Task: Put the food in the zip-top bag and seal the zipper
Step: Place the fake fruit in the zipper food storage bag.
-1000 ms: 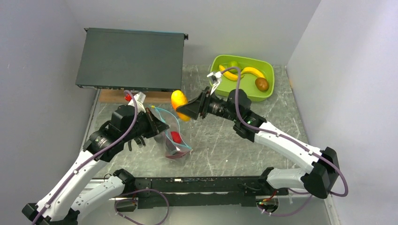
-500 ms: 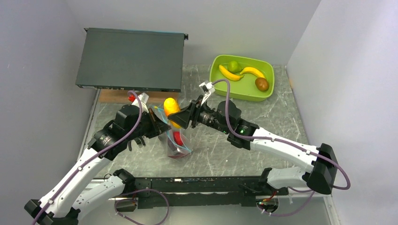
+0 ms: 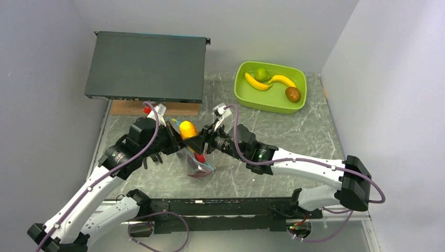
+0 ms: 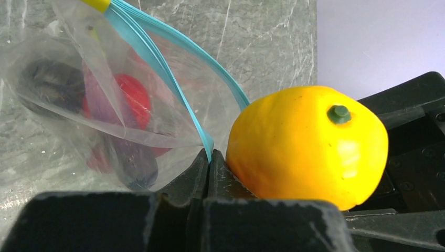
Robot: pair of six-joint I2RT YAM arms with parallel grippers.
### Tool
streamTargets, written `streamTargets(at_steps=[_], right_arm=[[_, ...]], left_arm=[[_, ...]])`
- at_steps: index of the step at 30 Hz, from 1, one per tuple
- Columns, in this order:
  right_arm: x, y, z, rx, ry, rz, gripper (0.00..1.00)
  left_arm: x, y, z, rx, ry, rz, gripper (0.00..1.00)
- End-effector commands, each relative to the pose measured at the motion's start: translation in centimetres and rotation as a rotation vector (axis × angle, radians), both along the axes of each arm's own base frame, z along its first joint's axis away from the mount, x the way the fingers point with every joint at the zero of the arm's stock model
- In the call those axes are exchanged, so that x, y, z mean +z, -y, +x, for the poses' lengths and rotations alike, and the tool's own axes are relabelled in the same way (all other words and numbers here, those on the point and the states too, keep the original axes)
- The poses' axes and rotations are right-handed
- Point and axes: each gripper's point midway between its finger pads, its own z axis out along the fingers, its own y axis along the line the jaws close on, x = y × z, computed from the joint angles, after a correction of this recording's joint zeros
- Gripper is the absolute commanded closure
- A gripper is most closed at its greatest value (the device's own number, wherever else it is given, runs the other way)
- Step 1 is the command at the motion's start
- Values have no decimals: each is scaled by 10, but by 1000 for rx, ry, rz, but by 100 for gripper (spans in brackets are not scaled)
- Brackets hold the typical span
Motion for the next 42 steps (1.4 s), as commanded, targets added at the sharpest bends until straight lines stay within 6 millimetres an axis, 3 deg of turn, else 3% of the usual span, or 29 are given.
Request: streamTargets(at_steps=[1,10,19,25,31,42], right_arm=[[0,1,0,-34,55,-24,89],[-20,8,-12,-41,116,-175,78],[-24,22,-22,-19,108,-257,62],[-23,24,-29,-27,91,-258,34],[-14,22,-28,-42,99,-261,19],[20,23,-25,-57,124,-236,17]], left_arm=[[16,2,5,8,53,-38,100],[16,-3,0,11,63,-31,100],[11,-8,-2,21,59,-8,100],[11,-9,-3,21,59,-10,100],[10,-10,-4,22,57,-10,100],[10,-14,-10,26,60,-14,100]])
